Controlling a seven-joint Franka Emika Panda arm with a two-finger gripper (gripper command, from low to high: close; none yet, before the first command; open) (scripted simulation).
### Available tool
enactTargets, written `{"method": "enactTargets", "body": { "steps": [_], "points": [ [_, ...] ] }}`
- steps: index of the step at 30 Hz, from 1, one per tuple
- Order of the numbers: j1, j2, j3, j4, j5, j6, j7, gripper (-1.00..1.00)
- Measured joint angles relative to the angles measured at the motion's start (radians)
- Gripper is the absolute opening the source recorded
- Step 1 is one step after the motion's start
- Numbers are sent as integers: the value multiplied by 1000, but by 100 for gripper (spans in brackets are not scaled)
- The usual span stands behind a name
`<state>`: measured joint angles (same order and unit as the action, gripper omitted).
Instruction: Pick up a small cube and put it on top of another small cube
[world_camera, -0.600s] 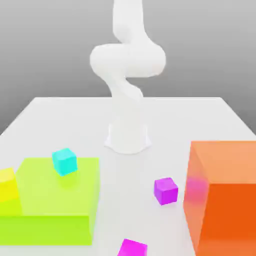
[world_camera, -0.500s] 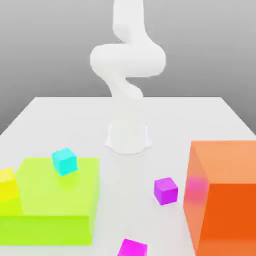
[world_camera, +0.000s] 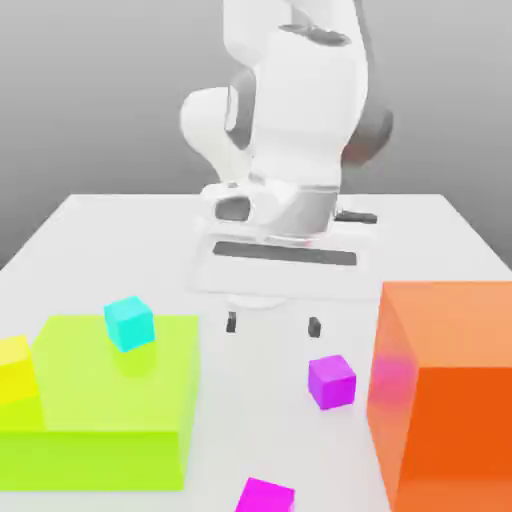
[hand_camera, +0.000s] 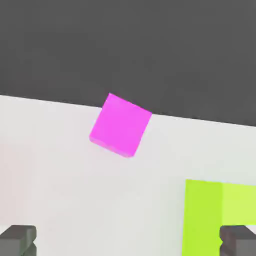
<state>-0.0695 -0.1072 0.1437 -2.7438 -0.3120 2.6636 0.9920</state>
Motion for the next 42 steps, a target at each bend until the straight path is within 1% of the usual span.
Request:
{"method": "enactTargets", "body": {
  "steps": [3,6,8,9,12,14,17,22,28,35,42],
  "points": [
    [-6,93,4,-91,-45,97,48,0],
    [6,96,53,-141,-3,164,21,0],
    [78,83,95,-168,50,204,-18,0],
    [114,71,106,-178,98,216,-53,0],
    [205,14,76,-196,315,206,-207,0],
    [225,25,72,-218,372,218,-221,0],
    [234,61,66,-210,408,217,-242,0],
    [231,125,66,-185,434,217,-267,0],
    [226,192,62,-165,437,236,-274,0],
    [235,256,42,-157,410,287,-257,0],
    [289,306,-19,-161,363,372,-220,0]
  ]
}}
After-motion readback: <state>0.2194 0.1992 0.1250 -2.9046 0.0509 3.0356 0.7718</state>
